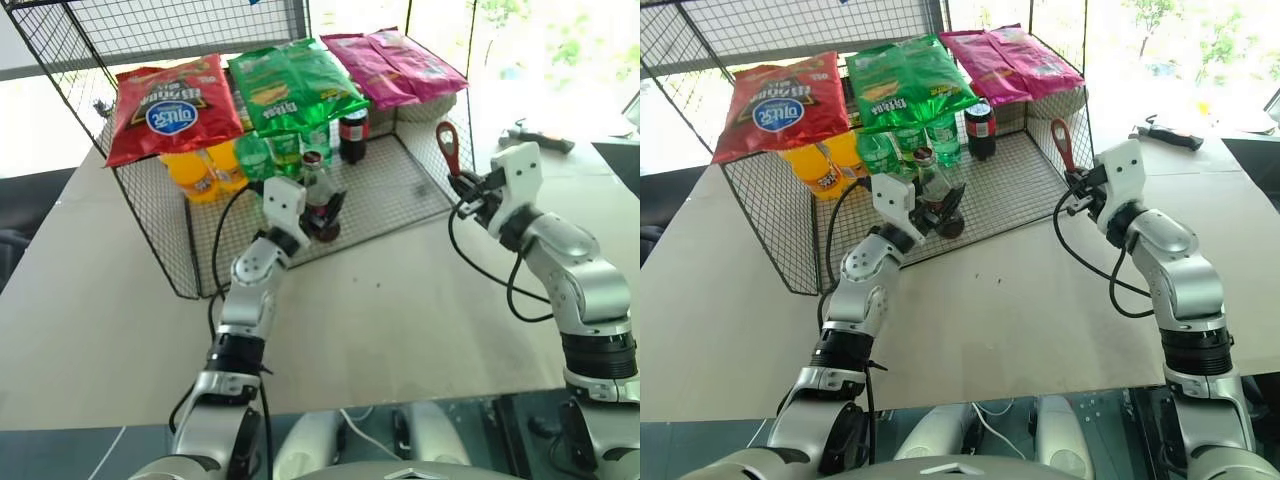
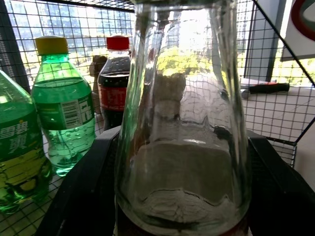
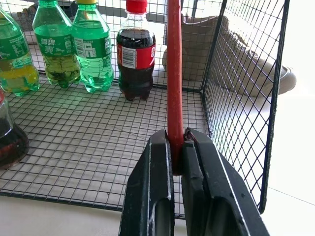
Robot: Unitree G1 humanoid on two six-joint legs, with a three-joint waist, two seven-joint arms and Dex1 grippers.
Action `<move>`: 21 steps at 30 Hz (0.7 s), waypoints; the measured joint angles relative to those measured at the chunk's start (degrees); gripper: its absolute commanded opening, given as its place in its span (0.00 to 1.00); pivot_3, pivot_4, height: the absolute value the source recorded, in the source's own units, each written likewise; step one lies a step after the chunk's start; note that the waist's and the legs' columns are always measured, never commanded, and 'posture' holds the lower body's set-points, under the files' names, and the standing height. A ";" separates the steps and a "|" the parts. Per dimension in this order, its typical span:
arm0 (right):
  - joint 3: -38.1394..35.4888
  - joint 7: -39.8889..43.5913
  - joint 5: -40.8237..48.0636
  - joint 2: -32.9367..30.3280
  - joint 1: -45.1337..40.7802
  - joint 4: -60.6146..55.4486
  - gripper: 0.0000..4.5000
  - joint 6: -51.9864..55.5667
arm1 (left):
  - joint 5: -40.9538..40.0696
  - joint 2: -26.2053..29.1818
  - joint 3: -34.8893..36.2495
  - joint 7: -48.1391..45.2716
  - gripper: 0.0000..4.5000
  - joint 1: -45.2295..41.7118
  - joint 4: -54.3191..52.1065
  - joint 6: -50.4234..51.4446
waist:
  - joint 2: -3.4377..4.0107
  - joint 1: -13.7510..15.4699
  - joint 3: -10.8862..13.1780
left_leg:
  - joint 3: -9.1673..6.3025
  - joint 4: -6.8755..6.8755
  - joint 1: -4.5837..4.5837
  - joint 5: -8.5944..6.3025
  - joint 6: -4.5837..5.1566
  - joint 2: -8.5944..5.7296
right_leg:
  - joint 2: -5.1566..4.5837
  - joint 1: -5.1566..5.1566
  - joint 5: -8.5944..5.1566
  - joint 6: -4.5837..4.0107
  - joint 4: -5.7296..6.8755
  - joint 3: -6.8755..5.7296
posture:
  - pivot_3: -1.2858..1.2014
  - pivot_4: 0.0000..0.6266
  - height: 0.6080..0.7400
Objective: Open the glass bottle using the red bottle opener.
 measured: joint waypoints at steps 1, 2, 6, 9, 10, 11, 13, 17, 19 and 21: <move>-0.02 -0.05 -0.03 0.00 -0.11 0.00 0.00 -0.11 | -0.67 0.04 -0.21 -0.80 0.65 0.48 -2.08 1.25 | 0.00 -0.02 0.00 | 0.00 0.00 -0.06 0.00 0.00 0.00 | 0.00 -0.06 0.00 0.00 0.00 0.00 | 0.52 0.24 0.96; -0.03 -0.07 -0.04 0.00 -0.18 0.00 0.00 -0.28 | -1.26 0.22 -0.50 -1.33 0.65 0.76 -3.86 2.38 | 0.00 -0.03 0.00 | 0.00 0.01 -0.12 0.00 0.00 0.00 | 0.00 -0.11 0.01 -0.01 0.01 0.00 | 0.52 0.24 0.96; -0.04 -0.16 -0.26 0.00 -0.20 0.02 0.00 -0.95 | -2.93 1.60 -1.47 -3.39 0.65 2.27 -9.29 6.47 | 0.00 -0.08 0.00 | 0.00 0.06 -0.33 0.01 0.00 0.00 | 0.01 -0.32 0.03 -0.03 0.05 -0.01 | 0.52 0.24 0.96; -0.10 -0.20 -0.32 0.02 -0.31 0.17 0.00 -1.19 | -4.89 2.90 -3.77 -6.91 0.65 4.34 -13.17 9.63 | 0.01 -0.10 -0.01 | 0.00 0.06 -0.34 0.01 0.00 -0.01 | 0.01 -0.32 0.03 -0.04 0.04 -0.01 | 0.52 0.24 0.96; -0.10 -0.20 -0.34 0.08 -0.41 0.26 0.00 -1.20 | -4.96 3.10 -4.78 -7.92 0.65 4.89 -13.96 10.44 | 0.01 -0.07 -0.01 | 0.00 0.07 -0.34 0.01 0.00 -0.01 | 0.01 -0.32 0.03 -0.04 0.04 -0.01 | 0.52 0.24 0.96; -0.10 -0.20 -0.36 0.23 -0.57 0.33 0.00 -1.25 | -5.03 3.15 -5.68 -8.68 0.65 5.38 -14.47 11.14 | 0.01 -0.03 -0.01 | 0.00 0.09 -0.35 0.01 0.00 -0.01 | 0.01 -0.32 0.03 -0.04 0.05 -0.01 | 0.52 0.24 0.96; -0.10 -0.20 -0.40 0.34 -0.79 0.40 0.00 -1.37 | -5.02 3.13 -7.16 -9.69 0.65 6.04 -14.76 12.23 | 0.01 -0.02 -0.01 | 0.00 0.11 -0.35 0.01 0.00 -0.01 | 0.02 -0.32 0.04 -0.05 0.07 -0.02 | 0.52 0.24 0.96; -0.10 -0.20 -0.66 0.40 -0.79 0.46 0.00 -1.48 | -4.16 3.48 -8.63 -10.36 0.65 6.11 -14.75 12.60 | 0.01 -0.05 -0.01 | 0.01 0.14 -0.34 0.02 -0.01 -0.01 | 0.03 -0.32 0.06 -0.09 0.10 -0.01 | 0.52 0.24 0.96; -0.10 -0.20 -0.71 0.40 -0.79 0.53 0.00 -1.50 | -3.53 3.35 -8.77 -10.08 0.65 6.10 -14.60 12.30 | 0.01 -0.05 -0.01 | 0.01 0.15 -0.34 0.02 -0.01 0.00 | 0.03 -0.32 0.07 -0.09 0.11 -0.01 | 0.52 0.24 0.96; -0.10 -0.20 -0.76 0.40 -0.79 0.57 0.00 -1.51 | -3.44 2.91 -8.73 -9.58 0.65 6.11 -14.24 12.02 | 0.01 -0.05 -0.01 | 0.01 0.15 -0.34 0.02 -0.01 -0.01 | 0.03 -0.32 0.07 -0.09 0.11 -0.01 | 0.52 0.24 0.96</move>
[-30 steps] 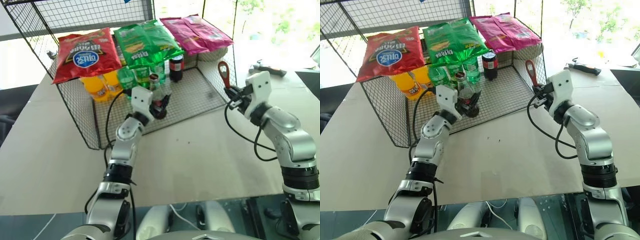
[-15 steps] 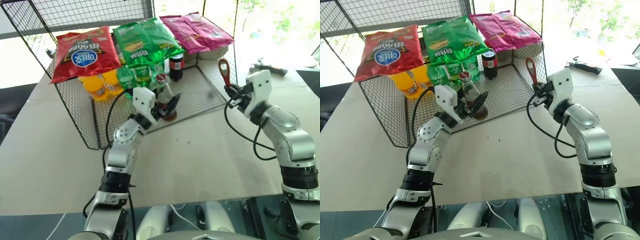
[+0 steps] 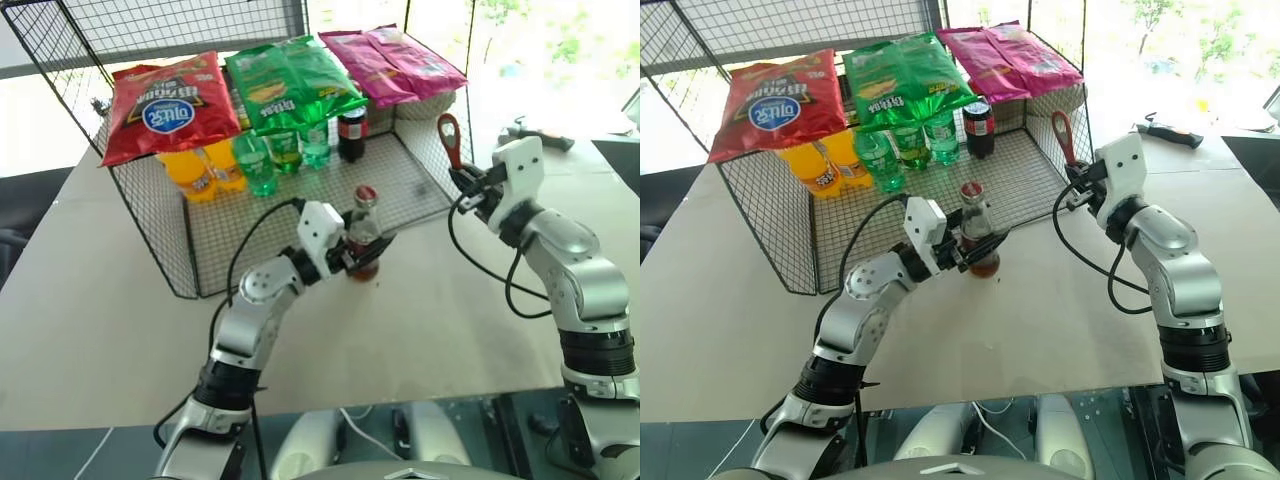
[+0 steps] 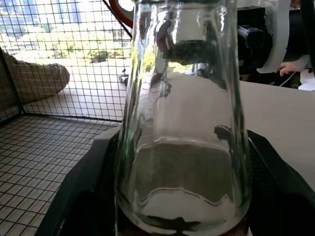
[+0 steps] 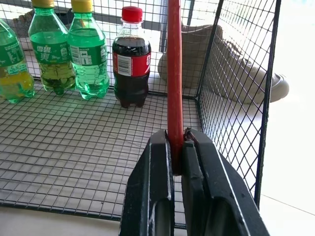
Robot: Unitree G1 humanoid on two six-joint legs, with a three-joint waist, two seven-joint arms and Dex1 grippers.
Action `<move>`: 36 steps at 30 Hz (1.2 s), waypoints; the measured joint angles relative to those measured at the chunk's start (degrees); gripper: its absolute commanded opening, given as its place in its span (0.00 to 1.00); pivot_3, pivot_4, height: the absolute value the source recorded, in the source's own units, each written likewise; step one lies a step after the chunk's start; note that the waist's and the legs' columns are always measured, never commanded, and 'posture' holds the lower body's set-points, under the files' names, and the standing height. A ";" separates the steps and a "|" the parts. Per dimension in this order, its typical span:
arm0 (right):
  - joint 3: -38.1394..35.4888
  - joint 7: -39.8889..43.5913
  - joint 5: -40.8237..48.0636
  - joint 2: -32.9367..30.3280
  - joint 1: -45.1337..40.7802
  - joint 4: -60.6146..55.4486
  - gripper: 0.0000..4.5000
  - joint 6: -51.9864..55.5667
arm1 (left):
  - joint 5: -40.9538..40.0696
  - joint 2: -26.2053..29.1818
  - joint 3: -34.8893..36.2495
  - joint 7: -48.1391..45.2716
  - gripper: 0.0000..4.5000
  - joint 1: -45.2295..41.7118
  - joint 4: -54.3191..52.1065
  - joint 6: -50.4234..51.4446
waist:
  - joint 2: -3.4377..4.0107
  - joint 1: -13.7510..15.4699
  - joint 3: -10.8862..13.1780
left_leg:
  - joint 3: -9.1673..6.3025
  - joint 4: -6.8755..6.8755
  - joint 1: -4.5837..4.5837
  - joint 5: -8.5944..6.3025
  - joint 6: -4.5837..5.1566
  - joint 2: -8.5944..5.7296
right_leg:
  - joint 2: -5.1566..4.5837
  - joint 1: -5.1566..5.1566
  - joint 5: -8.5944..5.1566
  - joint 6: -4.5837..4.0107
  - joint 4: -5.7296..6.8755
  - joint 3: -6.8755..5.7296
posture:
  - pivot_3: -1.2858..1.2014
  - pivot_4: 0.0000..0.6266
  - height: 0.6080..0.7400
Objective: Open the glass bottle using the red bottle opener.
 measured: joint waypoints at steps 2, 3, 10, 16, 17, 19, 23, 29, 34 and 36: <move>0.00 0.00 -0.03 0.00 0.00 0.00 0.00 -0.05 | -0.07 -0.19 0.00 -0.08 0.65 0.07 0.28 -0.04 | 0.00 -0.01 0.00 | 0.00 0.00 0.00 0.00 0.00 0.00 | 0.00 0.00 0.00 0.00 0.00 0.00 | 0.52 0.24 0.96; 0.00 -0.01 -0.04 0.00 0.00 0.01 0.00 -0.06 | -0.20 -0.20 0.01 -0.20 0.65 0.13 0.28 -0.04 | 0.00 -0.01 0.00 | 0.00 0.00 0.00 0.00 0.00 0.00 | 0.00 0.00 0.00 0.00 0.00 0.00 | 0.52 0.24 0.96; -0.01 -0.07 -0.06 0.00 0.00 0.01 0.00 -0.15 | -1.27 -0.56 0.94 -0.70 0.98 0.23 0.17 -1.88 | 0.00 0.00 -0.02 | 0.01 0.08 0.00 0.00 0.00 0.00 | 0.00 0.00 0.00 0.00 0.08 0.00 | 0.52 0.24 0.96; -0.05 -0.10 -0.06 0.00 0.00 0.01 0.00 -0.27 | -2.81 -2.05 2.54 -0.64 0.98 0.23 -0.11 -4.94 | 0.00 0.00 -0.03 | 0.03 0.19 0.00 0.00 0.00 0.00 | -0.01 0.01 0.00 0.00 0.20 0.02 | 0.52 0.24 0.96; -0.05 -0.10 -0.06 0.02 0.00 0.01 0.00 -0.36 | -3.28 -2.16 2.53 -1.01 0.98 0.38 -0.61 -4.96 | 0.00 0.00 -0.03 | 0.03 0.20 0.00 0.00 0.00 0.00 | -0.01 0.01 0.00 0.00 0.21 0.02 | 0.52 0.24 0.96; -0.07 -0.10 -0.06 0.03 0.00 0.01 0.00 -0.67 | -3.92 -2.45 2.33 -1.51 0.98 0.78 -1.79 -4.92 | 0.00 0.00 -0.03 | 0.04 0.22 0.01 0.00 0.00 0.00 | -0.01 0.01 0.00 0.00 0.24 0.03 | 0.52 0.24 0.96; -0.09 -0.08 -0.06 0.03 0.00 0.01 0.00 -0.76 | -4.81 -2.52 2.09 -2.25 0.98 1.42 -2.13 -4.54 | 0.00 0.00 -0.03 | 0.06 0.29 0.02 0.00 0.00 0.00 | 0.00 0.01 0.00 0.00 0.34 0.04 | 0.52 0.24 0.96; -0.09 -0.03 -0.07 0.03 0.00 0.01 0.00 -0.76 | -4.69 -1.29 1.64 -2.88 0.98 2.32 -2.17 -3.53 | 0.00 0.00 -0.03 | 0.08 0.40 0.02 0.00 0.00 -0.01 | 0.00 0.01 0.00 -0.01 0.45 0.06 | 0.52 0.24 0.96; 0.43 -0.19 -0.13 1.20 0.02 -0.74 0.00 -0.24 | -4.68 -1.00 1.50 -2.76 0.71 2.77 -2.17 -3.47 | -0.01 0.00 -0.03 | 0.08 0.46 0.02 0.00 0.00 -0.01 | 0.00 0.01 0.00 -0.01 0.49 0.06 | 0.52 0.24 0.96; 1.77 -0.35 -0.22 2.44 0.57 -2.36 0.00 0.32 | -4.63 -1.02 1.48 -2.74 0.51 2.76 -2.17 -3.54 | 0.00 -0.09 -0.04 | 0.08 0.47 0.03 0.00 0.00 0.00 | 0.00 0.00 0.00 -0.01 0.52 0.08 | 0.52 0.24 0.96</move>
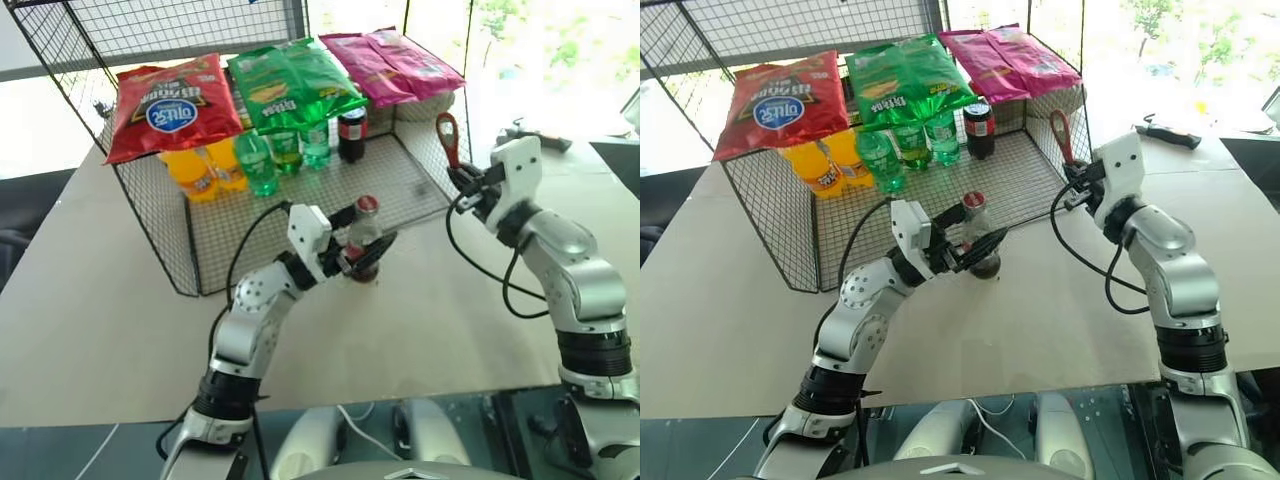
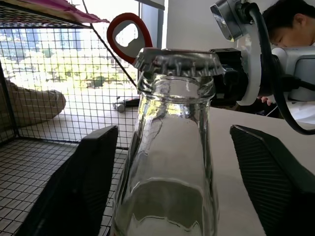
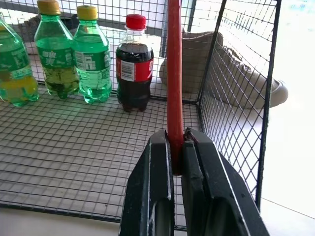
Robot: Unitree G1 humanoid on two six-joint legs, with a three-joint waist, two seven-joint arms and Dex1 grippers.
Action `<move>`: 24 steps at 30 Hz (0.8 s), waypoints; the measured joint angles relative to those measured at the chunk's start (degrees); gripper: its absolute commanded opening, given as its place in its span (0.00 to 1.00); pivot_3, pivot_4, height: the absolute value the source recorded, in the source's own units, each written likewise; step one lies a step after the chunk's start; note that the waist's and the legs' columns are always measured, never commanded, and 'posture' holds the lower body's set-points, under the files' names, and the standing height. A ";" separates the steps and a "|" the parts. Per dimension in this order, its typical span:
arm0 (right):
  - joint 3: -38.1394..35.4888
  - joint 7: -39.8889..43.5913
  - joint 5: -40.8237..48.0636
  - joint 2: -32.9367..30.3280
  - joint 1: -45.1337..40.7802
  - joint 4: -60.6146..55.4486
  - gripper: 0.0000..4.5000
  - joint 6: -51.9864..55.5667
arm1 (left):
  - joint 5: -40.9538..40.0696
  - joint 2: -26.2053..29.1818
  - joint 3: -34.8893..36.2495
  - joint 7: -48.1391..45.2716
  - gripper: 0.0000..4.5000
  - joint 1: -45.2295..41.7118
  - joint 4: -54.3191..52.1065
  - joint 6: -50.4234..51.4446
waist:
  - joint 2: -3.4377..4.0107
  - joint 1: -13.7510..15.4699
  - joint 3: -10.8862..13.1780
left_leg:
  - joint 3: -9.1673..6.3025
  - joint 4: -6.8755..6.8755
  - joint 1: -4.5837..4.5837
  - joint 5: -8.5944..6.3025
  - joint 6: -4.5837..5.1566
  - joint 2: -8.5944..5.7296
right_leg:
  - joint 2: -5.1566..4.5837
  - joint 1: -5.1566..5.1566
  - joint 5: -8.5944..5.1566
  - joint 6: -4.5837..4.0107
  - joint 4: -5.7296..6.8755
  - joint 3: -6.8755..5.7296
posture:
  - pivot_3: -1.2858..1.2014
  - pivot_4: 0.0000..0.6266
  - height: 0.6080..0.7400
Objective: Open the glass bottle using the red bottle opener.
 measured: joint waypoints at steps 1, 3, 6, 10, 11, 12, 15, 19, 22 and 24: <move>1.41 0.00 -0.06 0.86 0.64 -1.12 0.00 0.15 | 0.11 -0.15 0.39 0.39 0.43 -0.41 -0.43 -0.37 | -0.01 0.03 -0.03 | 0.00 0.00 0.00 0.00 0.00 0.01 | 0.00 0.00 0.00 0.00 0.01 -0.01 | 0.52 0.24 0.96; 2.91 0.07 -0.17 1.51 1.38 -2.32 0.00 0.22 | 0.11 0.03 0.54 0.40 0.37 -0.55 -0.81 -0.44 | 0.00 0.14 -0.06 | 0.00 0.03 0.00 0.00 0.00 -0.01 | -0.01 0.01 0.00 0.00 0.01 0.00 | 0.52 0.24 0.96; 4.13 0.24 -0.46 1.74 2.18 -4.35 0.00 0.55 | 0.72 0.16 0.39 0.44 0.36 -0.56 -1.02 -0.76 | -0.02 0.27 -0.08 | -0.01 0.14 -0.01 0.00 0.01 -0.08 | -0.04 0.05 0.00 0.01 0.02 -0.01 | 0.52 0.24 0.96; 6.39 1.09 -1.83 0.60 4.46 -7.65 0.00 0.51 | 1.35 0.19 0.25 0.56 0.36 -0.57 -1.02 -1.16 | -0.08 0.15 -0.12 | -0.01 0.17 0.03 0.00 0.00 -0.06 | -0.03 0.06 0.00 0.01 0.10 -0.01 | 0.52 0.24 0.96; 7.70 1.56 -2.81 0.21 5.32 -8.67 0.00 -0.13 | 1.55 0.31 0.10 0.55 0.36 -0.58 -1.02 -1.33 | -0.07 0.13 -0.12 | -0.01 0.17 0.04 0.00 0.00 -0.06 | -0.03 0.05 0.00 0.01 0.13 -0.01 | 0.52 0.24 0.96; 7.99 1.67 -3.18 0.11 5.41 -8.84 0.00 -0.40 | 1.58 0.35 0.09 0.55 0.36 -0.58 -1.02 -1.37 | -0.07 0.13 -0.12 | -0.01 0.17 0.04 0.00 -0.01 -0.06 | -0.03 0.05 0.00 0.01 0.15 0.00 | 0.52 0.24 0.96; 11.43 2.02 -10.33 -3.22 6.26 -9.51 0.00 -8.76 | 1.96 0.61 -0.17 0.55 0.36 -0.59 -1.03 -1.65 | -0.09 0.17 -0.14 | 0.01 0.18 0.07 0.01 -0.01 -0.07 | -0.02 0.08 0.00 0.01 0.15 -0.01 | 0.52 0.24 0.96; 13.30 1.38 -18.91 -5.34 7.42 -8.19 0.00 -21.26 | 2.44 0.85 -0.43 0.70 0.36 -0.80 -0.99 -1.76 | -0.15 0.15 -0.18 | 0.03 0.19 0.16 0.01 -0.03 -0.07 | -0.01 0.16 0.00 0.01 0.15 -0.01 | 0.52 0.24 0.96; 13.29 0.07 -22.95 -5.41 8.22 -5.38 0.00 -28.36 | 2.85 0.86 -0.53 1.27 0.36 -0.83 -0.98 -1.76 | -0.16 0.16 -0.18 | 0.04 0.18 0.34 0.01 -0.03 -0.07 | 0.00 0.31 0.00 0.01 0.15 0.01 | 0.52 0.24 0.96; 13.31 -0.77 -25.72 -5.67 9.12 -3.08 0.00 -33.39 | 3.18 0.91 -0.52 1.58 0.36 -0.83 -0.93 -1.73 | -0.16 0.18 -0.18 | 0.04 0.15 0.53 0.01 -0.03 -0.07 | 0.00 0.49 -0.01 0.02 0.13 0.02 | 0.52 0.24 0.96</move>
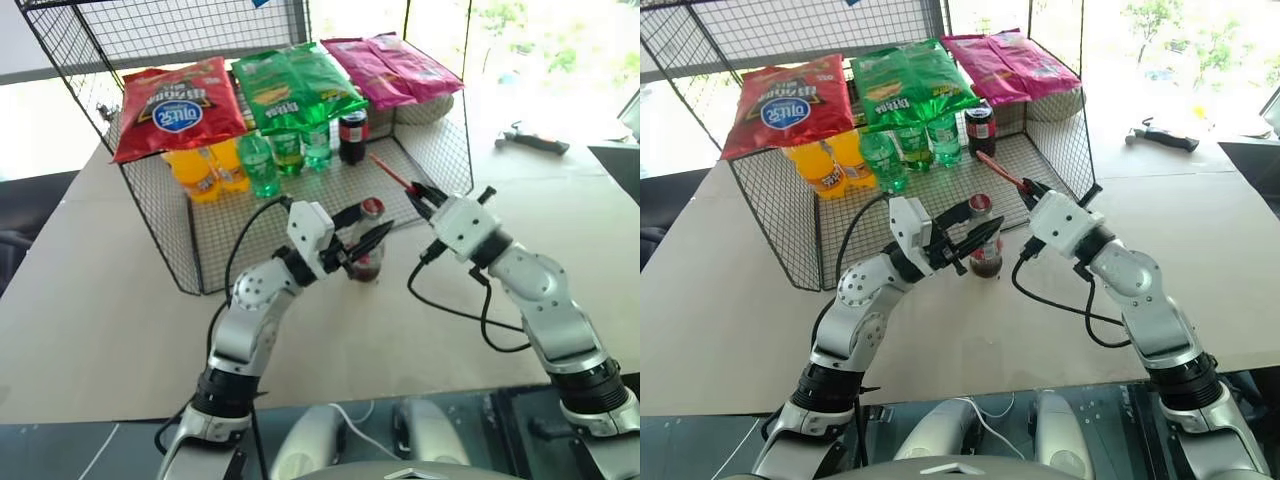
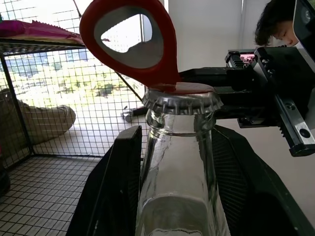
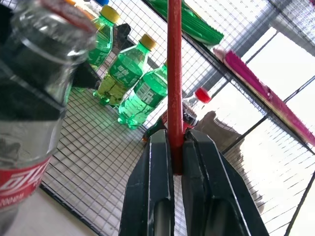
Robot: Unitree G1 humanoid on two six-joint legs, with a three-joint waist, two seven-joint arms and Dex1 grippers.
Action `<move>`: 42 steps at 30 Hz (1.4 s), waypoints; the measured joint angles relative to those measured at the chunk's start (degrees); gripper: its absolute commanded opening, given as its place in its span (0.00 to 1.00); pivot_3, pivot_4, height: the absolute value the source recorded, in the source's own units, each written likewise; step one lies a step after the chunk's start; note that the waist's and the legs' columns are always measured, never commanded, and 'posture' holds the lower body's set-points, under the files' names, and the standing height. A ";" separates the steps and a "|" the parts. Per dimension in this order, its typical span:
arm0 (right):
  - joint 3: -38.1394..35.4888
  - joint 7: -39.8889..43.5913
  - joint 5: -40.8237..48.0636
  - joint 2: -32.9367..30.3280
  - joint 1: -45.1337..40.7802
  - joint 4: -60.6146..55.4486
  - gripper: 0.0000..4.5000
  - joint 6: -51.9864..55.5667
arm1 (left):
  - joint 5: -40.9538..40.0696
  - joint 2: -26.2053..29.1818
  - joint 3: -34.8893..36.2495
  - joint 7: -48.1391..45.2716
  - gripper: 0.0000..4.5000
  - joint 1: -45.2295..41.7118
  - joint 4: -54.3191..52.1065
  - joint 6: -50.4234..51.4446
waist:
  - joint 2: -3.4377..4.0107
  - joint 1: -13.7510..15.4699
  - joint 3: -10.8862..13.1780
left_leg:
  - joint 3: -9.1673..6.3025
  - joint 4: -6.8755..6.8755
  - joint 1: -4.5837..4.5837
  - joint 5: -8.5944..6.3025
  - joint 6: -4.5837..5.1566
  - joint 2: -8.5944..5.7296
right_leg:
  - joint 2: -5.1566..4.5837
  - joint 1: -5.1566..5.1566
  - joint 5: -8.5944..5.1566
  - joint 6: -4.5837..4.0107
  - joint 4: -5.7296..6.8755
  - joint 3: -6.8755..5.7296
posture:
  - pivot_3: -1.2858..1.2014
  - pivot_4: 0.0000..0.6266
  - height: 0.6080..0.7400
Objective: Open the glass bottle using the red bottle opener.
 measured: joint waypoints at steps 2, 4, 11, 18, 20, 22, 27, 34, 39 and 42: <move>0.08 -0.54 -2.53 -0.24 0.70 2.10 0.00 -4.51 | 0.07 0.12 0.00 0.07 0.36 0.00 0.09 0.02 | 0.00 -0.03 0.00 | 0.05 -0.02 0.19 0.00 0.00 0.00 | 0.02 0.15 -0.01 0.01 0.00 0.00 | 0.52 0.24 0.96; 0.76 -1.22 -4.87 -0.25 1.28 3.99 0.00 -8.52 | 0.14 0.18 0.00 0.11 0.36 0.00 0.24 0.04 | -0.01 -0.04 0.01 | 0.05 -0.05 0.44 0.00 0.00 0.02 | 0.03 0.38 -0.02 0.01 -0.02 -0.01 | 0.52 0.24 0.96; 1.40 -6.36 -10.63 1.04 2.34 10.87 0.00 -21.14 | 0.10 0.14 0.21 0.42 0.36 -0.37 1.10 -0.34 | -0.01 -0.05 0.01 | 0.09 -0.05 0.49 0.01 -0.02 0.03 | 0.06 0.41 -0.02 0.01 -0.03 0.02 | 0.52 0.24 0.96; 1.98 -11.20 -14.06 2.47 1.09 19.32 0.00 -31.45 | -0.02 -0.14 0.84 0.75 0.36 -0.91 1.89 -0.07 | -0.01 -0.09 0.01 | 0.14 -0.05 0.56 0.02 -0.03 0.03 | 0.10 0.46 -0.02 0.01 -0.03 0.04 | 0.52 0.24 0.96; 2.14 -12.36 -15.18 2.91 -0.39 22.40 0.00 -33.89 | -0.04 -0.23 1.07 0.75 0.36 -1.24 2.34 0.07 | -0.01 -0.11 0.01 | 0.17 -0.05 0.63 0.02 -0.04 0.05 | 0.13 0.52 -0.02 0.01 -0.02 0.04 | 0.52 0.24 0.96; 2.71 -13.72 -16.29 3.43 -2.36 26.39 0.00 -36.49 | -0.04 -0.35 1.17 0.75 0.36 -1.48 2.85 0.13 | -0.01 -0.12 0.01 | 0.18 -0.07 0.77 0.02 -0.04 0.06 | 0.16 0.67 -0.02 0.00 -0.03 0.04 | 0.52 0.24 0.96; 3.35 -16.23 -18.10 4.40 -6.03 34.26 0.00 -41.50 | -0.03 -0.46 1.45 0.82 0.36 -1.79 3.92 0.29 | -0.03 -0.22 0.03 | 0.18 -0.37 1.50 0.02 -0.03 0.14 | 0.29 1.41 -0.07 0.04 -0.30 0.04 | 0.52 0.24 0.96; 3.52 -18.83 -20.16 5.32 -8.99 39.94 0.00 -45.78 | -0.03 -0.57 1.72 0.85 0.36 -1.79 4.03 0.32 | -0.03 -0.36 0.03 | 0.17 -0.44 1.52 0.05 -0.08 0.25 | 0.35 1.40 -0.04 0.00 -0.30 0.18 | 0.52 0.24 0.96; 3.55 -20.52 -23.10 3.42 -11.32 42.01 0.00 -48.48 | -0.02 -0.68 1.78 0.85 0.36 -1.80 4.05 0.30 | -0.03 -0.54 0.03 | 0.18 -0.47 1.52 0.06 -0.09 0.26 | 0.36 1.40 -0.04 0.00 -0.33 0.21 | 0.52 0.24 0.96; 3.55 -22.55 -27.18 0.83 -13.81 42.70 0.00 -50.20 | -0.02 -0.79 1.76 0.86 0.36 -1.81 4.09 0.24 | -0.03 -0.59 0.05 | 0.19 -0.49 1.50 0.06 -0.09 0.26 | 0.37 1.40 -0.04 0.00 -0.39 0.20 | 0.52 0.24 0.96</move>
